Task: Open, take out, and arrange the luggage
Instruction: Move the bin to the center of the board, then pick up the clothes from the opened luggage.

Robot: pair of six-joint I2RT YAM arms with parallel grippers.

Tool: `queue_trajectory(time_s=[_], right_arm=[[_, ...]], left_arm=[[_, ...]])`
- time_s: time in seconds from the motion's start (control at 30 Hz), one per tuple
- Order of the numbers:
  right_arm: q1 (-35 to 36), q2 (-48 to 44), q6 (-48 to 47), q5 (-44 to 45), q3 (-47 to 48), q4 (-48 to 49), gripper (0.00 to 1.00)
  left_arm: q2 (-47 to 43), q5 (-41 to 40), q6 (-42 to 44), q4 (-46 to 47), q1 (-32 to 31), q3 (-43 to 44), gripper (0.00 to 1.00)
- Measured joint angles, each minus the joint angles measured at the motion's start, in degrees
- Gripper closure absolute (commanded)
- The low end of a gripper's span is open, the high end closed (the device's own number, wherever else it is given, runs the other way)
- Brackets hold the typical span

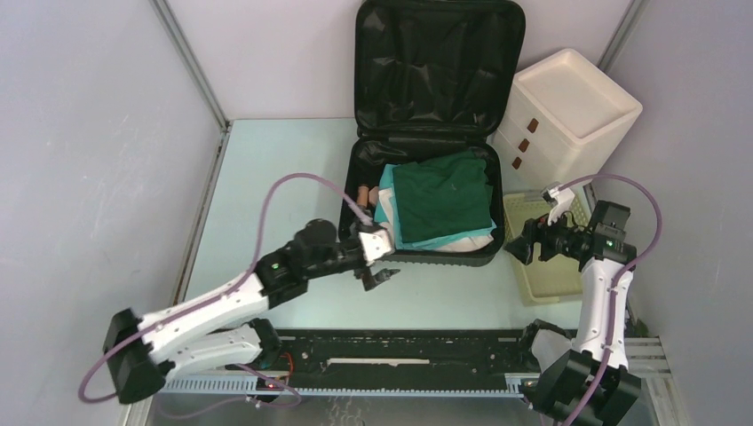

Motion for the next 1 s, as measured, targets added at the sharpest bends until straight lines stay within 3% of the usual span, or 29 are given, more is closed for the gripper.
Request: queue_trajectory(time_s=[0.27,0.5,0.73,1.0], right_arm=[[0.37,-1.31,-2.05,-2.58,0.0,-1.38,0.18],[0.44,-1.49,-0.98,-2.51,0.0,-0.72,0.17],[0.92,-0.7,-0.28,-1.22,0.0,-0.09,0.17],[1.57,0.85,0.31,-0.07,0.0,-0.04,0.17]], left_arm=[[23.78,-3.15,14.32,7.26,-1.38,10.34,0.01],[42.97,-3.17,21.46,13.18,-1.38,23.45,0.19],[51.04,0.0,23.47,14.8,-1.36,28.68,0.2],[56.41,2.93,23.56,16.31,-1.05,31.74,0.37]])
